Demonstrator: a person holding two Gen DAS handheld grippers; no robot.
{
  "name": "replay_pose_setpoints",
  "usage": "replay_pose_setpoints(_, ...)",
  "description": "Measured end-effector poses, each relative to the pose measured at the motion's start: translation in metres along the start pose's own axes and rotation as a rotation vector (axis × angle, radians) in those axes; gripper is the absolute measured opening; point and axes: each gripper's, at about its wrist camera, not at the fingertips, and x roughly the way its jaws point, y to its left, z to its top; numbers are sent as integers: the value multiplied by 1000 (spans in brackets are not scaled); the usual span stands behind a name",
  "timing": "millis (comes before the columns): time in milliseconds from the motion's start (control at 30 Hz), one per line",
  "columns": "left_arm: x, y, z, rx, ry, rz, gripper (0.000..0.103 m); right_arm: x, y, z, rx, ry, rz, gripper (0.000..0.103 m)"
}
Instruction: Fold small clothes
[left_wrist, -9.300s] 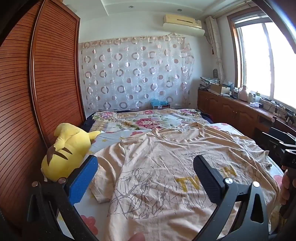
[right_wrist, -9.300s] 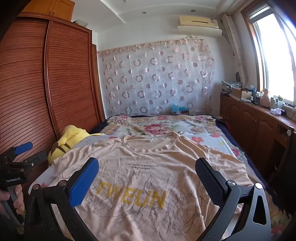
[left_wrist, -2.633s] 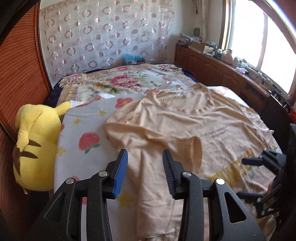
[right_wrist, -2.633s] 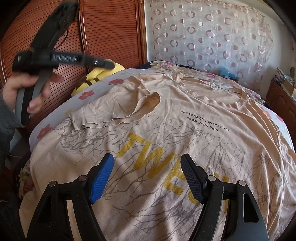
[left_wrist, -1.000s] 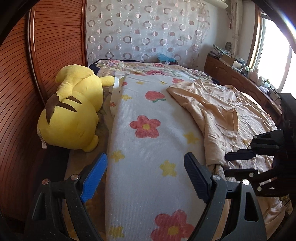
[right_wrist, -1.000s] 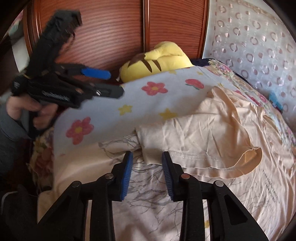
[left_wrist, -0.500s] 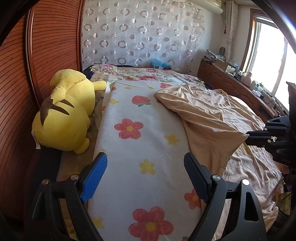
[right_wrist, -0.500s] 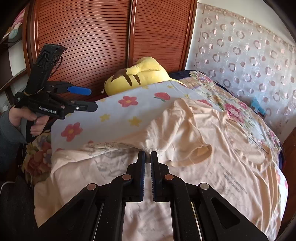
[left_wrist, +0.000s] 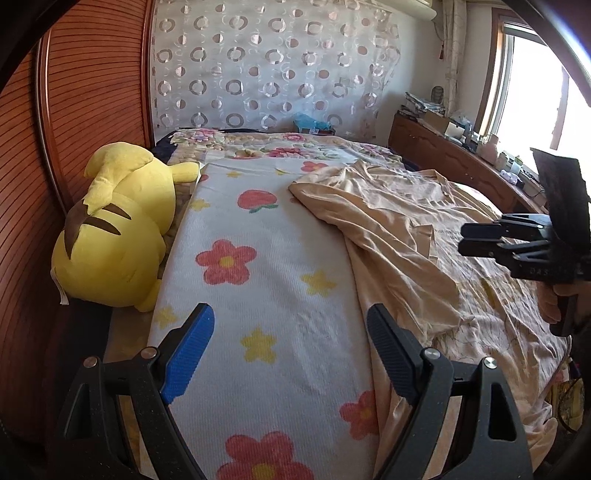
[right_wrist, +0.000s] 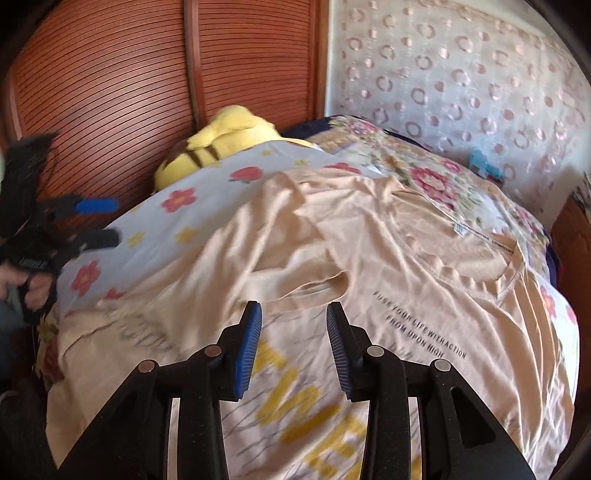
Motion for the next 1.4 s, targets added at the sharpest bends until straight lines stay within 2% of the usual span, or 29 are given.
replay_pose_setpoints(200, 11, -3, 11, 7, 4, 11, 86, 45, -21, 20, 108, 49, 9, 38)
replay_pose_setpoints(300, 15, -4, 15, 2, 2, 10, 86, 53, -19, 19, 121, 74, 54, 24)
replay_pose_setpoints(367, 18, -5, 18, 3, 0, 10, 86, 55, -18, 21, 84, 85, 55, 4)
replay_pose_setpoints(467, 24, -7, 24, 5, 1, 13, 86, 49, -23, 24, 48, 60, 38, 2)
replay_pose_setpoints(633, 37, -10, 39, 12, 5, 18, 86, 32, -50, 27, 78, 19, -86, 2)
replay_pose_setpoints(733, 47, -15, 51, 40, 8, 28, 86, 27, -56, 26, 104, 16, -124, 2)
replay_pose_setpoints(800, 55, -18, 60, 58, 13, 26, 86, 25, -57, 27, 124, 14, -106, 11)
replay_pose_setpoints(867, 64, -21, 67, 74, 21, 23, 84, 17, -57, 24, 127, 10, -113, 26)
replay_pose_setpoints(900, 70, -23, 70, 81, 28, 18, 83, 13, -59, 21, 133, 8, -115, 29)
replay_pose_setpoints(967, 80, -25, 75, 89, 42, 15, 76, 10, -66, 16, 151, 14, -116, 38)
replay_pose_setpoints(1133, 107, -26, 83, 67, 95, -17, 65, -13, -89, -17, 184, 51, -169, 39)
replay_pose_setpoints(1300, 131, -25, 89, 24, 146, -12, 65, -34, -117, -51, 233, 121, -217, 39)
replay_pose_setpoints(1400, 137, -26, 96, 19, 147, -19, 65, -51, -128, -65, 257, 122, -233, 40)
